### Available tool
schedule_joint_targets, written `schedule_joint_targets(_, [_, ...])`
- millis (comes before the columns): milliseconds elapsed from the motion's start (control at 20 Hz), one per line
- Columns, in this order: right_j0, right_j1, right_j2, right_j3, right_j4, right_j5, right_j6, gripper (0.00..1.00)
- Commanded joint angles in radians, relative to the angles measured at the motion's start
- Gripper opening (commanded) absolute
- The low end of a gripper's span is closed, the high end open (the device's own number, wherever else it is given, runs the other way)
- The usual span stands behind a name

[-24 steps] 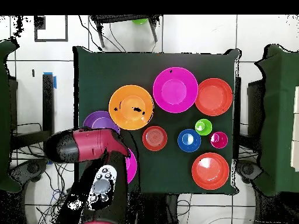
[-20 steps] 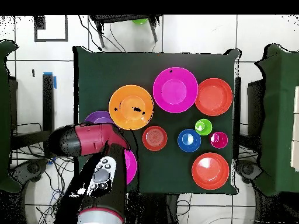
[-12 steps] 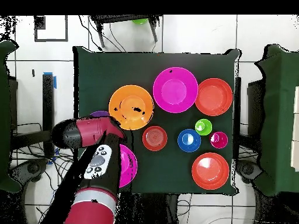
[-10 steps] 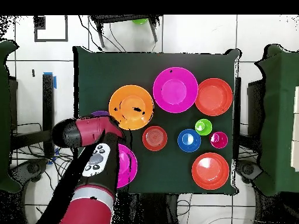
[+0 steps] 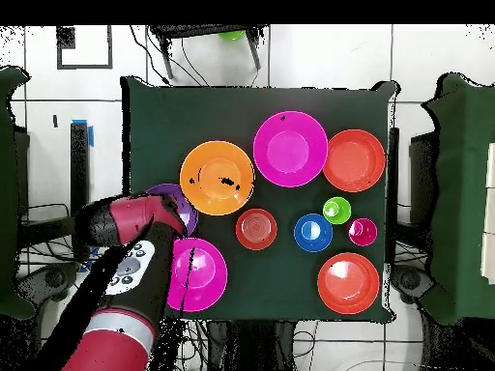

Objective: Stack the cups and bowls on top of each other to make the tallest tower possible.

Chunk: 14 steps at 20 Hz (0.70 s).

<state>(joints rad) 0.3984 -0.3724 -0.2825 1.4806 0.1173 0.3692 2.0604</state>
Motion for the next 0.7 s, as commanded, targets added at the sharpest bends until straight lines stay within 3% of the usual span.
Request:
schedule_joint_targets(50, [0.036,0.074,-0.011,-0.07,0.052,-0.022,0.234,1.0])
schedule_joint_targets(350, [0.068,0.07,-0.028,-0.057,0.069,-0.004,0.261,1.0])
schedule_joint_targets(550, [0.089,0.117,-0.035,-0.054,0.09,-0.052,0.307,1.0])
schedule_joint_targets(700, [0.14,0.164,-0.081,-0.05,0.117,-0.074,0.375,1.0])
